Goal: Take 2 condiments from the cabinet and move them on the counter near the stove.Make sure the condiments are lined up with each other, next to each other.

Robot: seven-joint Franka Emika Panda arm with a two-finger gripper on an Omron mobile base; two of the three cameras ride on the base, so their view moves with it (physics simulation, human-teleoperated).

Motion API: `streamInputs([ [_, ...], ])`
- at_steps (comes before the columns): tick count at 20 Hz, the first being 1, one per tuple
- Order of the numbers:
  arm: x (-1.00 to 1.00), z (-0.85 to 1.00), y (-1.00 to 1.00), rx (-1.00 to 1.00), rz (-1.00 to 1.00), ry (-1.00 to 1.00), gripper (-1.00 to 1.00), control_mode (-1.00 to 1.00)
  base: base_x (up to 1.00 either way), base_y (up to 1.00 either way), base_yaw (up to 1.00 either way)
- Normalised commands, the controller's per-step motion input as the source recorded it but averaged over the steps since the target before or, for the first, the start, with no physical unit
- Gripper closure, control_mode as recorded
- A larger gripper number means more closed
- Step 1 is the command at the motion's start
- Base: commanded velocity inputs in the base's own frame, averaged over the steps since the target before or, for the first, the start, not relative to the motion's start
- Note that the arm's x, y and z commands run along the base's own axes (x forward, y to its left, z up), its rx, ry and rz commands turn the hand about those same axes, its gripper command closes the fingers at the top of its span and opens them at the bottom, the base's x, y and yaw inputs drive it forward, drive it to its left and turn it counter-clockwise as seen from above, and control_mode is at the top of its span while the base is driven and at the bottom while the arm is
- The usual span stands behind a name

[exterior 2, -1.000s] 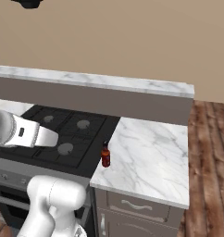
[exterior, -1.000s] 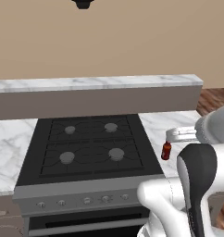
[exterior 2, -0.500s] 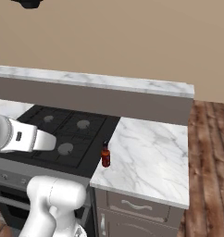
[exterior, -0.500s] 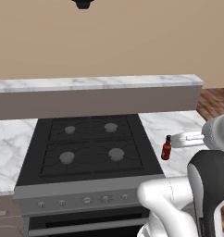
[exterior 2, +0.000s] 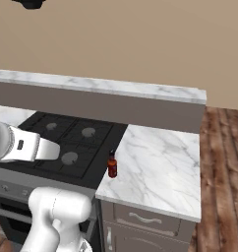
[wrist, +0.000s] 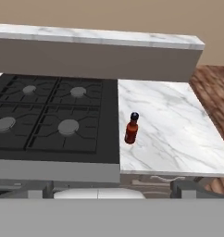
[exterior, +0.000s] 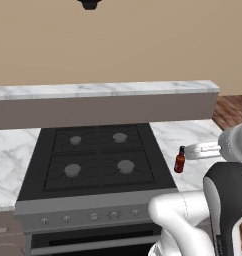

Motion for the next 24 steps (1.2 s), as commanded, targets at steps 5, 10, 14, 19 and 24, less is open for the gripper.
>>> streamInputs([
  [5, -0.15, 0.0, 0.0, 0.0, 0.0, 0.0, -1.0, 1.0, -0.41, 0.0, -0.02],
  [10, 0.0, 0.0, 0.0, 0.0, 0.0, 0.0, -1.0, 1.0, -0.72, 0.0, -0.07],
  [14, 0.0, 0.0, 0.0, 0.0, 0.0, 0.0, -1.0, 1.0, -0.62, -0.12, -0.26],
  [19, 0.0, 0.0, 0.0, 0.0, 0.0, 0.0, -1.0, 1.0, -0.29, -0.21, -0.77],
  [24, 0.0, 0.0, 0.0, 0.0, 0.0, 0.0, -1.0, 1.0, -0.15, 0.0, -0.95],
])
